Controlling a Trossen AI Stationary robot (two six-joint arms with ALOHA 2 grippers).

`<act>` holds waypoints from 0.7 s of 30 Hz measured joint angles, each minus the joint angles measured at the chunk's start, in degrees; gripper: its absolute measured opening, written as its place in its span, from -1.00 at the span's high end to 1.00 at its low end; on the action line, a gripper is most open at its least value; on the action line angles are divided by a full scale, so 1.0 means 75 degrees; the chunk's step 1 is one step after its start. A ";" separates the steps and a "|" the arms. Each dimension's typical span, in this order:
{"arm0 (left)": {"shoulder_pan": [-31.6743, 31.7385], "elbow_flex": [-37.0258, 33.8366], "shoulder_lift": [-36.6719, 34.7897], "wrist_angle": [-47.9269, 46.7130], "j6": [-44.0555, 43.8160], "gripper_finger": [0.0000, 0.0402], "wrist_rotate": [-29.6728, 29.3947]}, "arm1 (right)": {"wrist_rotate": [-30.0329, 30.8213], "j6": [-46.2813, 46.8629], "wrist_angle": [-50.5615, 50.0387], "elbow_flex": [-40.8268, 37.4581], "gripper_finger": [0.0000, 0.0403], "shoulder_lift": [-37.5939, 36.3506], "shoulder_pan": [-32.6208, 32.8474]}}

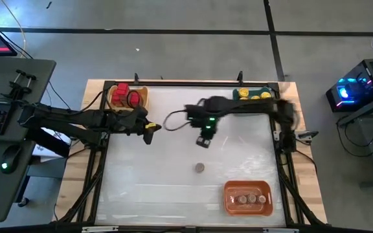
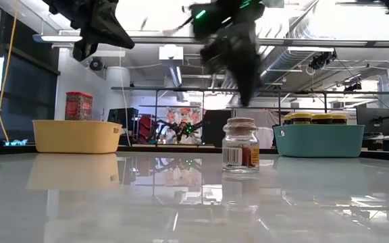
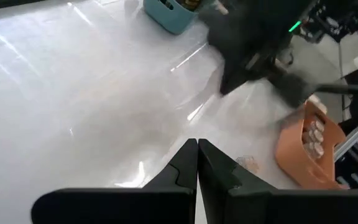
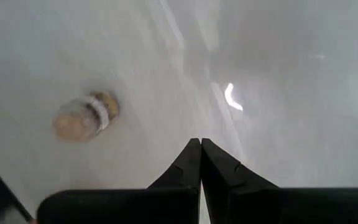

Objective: Sort spices by type
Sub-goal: Put the brown seasoning bottle into the orange bin

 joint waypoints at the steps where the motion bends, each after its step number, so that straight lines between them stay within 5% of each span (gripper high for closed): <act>1: 0.0000 0.0000 0.0001 -0.0023 0.0076 1.00 0.0003 | 0.0048 0.0346 0.0321 -0.0586 1.00 -0.0545 0.0059; 7: 0.0033 0.0000 0.0003 -0.0007 0.0570 1.00 -0.0033 | 0.0050 0.2987 0.2915 -0.3679 1.00 -0.3338 0.1235; 11: 0.0119 0.0000 0.0003 0.0000 0.0658 1.00 -0.0125 | 0.0163 0.3837 0.4749 -0.4399 1.00 -0.4220 0.2104; 17: 0.0355 0.0000 0.0002 0.0142 0.0429 1.00 -0.0149 | 0.1045 0.2540 0.5222 -0.3765 0.95 -0.3767 0.2636; 21: 0.0497 0.0000 0.0003 0.0317 0.0160 1.00 -0.0151 | 0.1099 0.0960 0.4769 -0.3117 0.66 -0.2965 0.2681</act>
